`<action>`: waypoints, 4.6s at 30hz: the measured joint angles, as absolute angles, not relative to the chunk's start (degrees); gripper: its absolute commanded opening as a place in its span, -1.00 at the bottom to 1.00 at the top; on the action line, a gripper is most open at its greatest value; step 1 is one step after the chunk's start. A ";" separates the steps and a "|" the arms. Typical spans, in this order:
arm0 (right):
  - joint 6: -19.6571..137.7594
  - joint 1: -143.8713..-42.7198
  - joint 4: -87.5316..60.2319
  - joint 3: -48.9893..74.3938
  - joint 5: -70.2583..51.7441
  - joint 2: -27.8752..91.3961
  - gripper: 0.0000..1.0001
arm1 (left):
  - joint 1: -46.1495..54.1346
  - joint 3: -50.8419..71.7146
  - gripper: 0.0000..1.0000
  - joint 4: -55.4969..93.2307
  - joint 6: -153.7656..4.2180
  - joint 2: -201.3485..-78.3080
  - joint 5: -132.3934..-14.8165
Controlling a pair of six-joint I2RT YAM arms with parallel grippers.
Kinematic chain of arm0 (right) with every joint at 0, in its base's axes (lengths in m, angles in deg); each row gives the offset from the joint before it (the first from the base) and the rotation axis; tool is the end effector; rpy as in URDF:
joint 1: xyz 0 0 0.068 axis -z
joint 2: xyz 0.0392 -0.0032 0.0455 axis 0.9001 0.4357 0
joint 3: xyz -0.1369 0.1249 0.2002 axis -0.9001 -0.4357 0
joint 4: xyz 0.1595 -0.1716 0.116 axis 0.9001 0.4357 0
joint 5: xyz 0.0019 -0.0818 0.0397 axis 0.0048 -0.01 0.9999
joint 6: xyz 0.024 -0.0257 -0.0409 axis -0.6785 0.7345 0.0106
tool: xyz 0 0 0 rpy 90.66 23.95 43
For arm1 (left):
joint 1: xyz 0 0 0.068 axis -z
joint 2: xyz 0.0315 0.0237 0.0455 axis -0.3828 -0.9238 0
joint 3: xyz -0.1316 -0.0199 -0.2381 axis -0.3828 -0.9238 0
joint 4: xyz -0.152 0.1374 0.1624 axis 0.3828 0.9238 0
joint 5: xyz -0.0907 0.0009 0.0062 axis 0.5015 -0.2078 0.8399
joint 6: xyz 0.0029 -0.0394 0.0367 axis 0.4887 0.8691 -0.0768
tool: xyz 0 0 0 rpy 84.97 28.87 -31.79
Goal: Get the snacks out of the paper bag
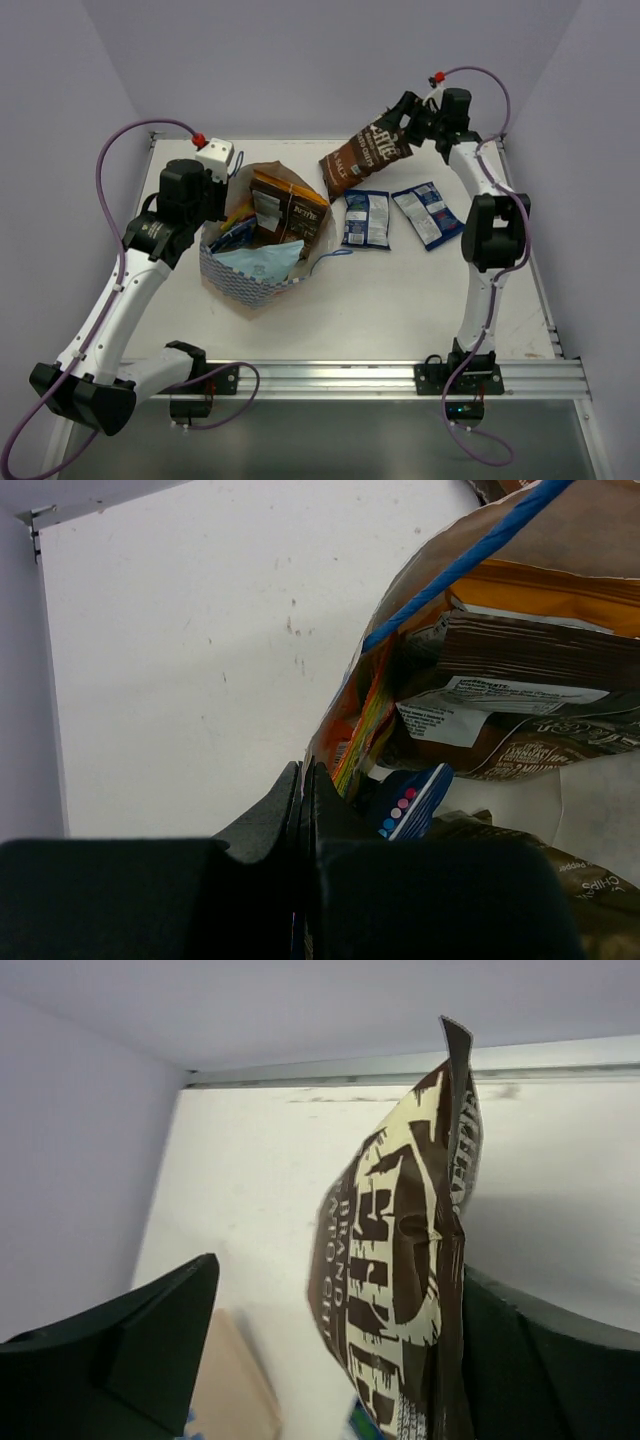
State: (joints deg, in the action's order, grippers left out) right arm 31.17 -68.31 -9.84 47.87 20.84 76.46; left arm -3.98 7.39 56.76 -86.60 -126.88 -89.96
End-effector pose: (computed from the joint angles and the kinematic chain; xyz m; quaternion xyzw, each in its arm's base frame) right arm 0.5199 0.0595 0.2884 0.0231 0.7941 0.4308 0.4281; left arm 0.2195 -0.0683 0.3824 0.1051 0.8543 -0.0203 0.5086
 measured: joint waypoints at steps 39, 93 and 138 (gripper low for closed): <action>79.28 -120.13 24.93 35.98 2.57 48.46 0.90 | -3.98 7.41 -1.00 56.74 -87.52 -126.62 -87.78; 73.48 -82.52 1.07 34.52 -34.24 31.71 -1.00 | -3.98 8.02 -1.00 56.85 -87.87 -126.33 -93.92; 74.84 -112.68 11.45 33.01 -1.00 36.79 0.74 | -3.98 8.11 -1.00 57.20 -88.97 -126.31 -89.37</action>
State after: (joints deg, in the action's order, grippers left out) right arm 74.84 -112.68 11.45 33.01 -1.00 36.79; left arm -3.98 8.11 57.20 -88.97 -126.31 -89.37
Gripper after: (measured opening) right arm 0.869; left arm 0.036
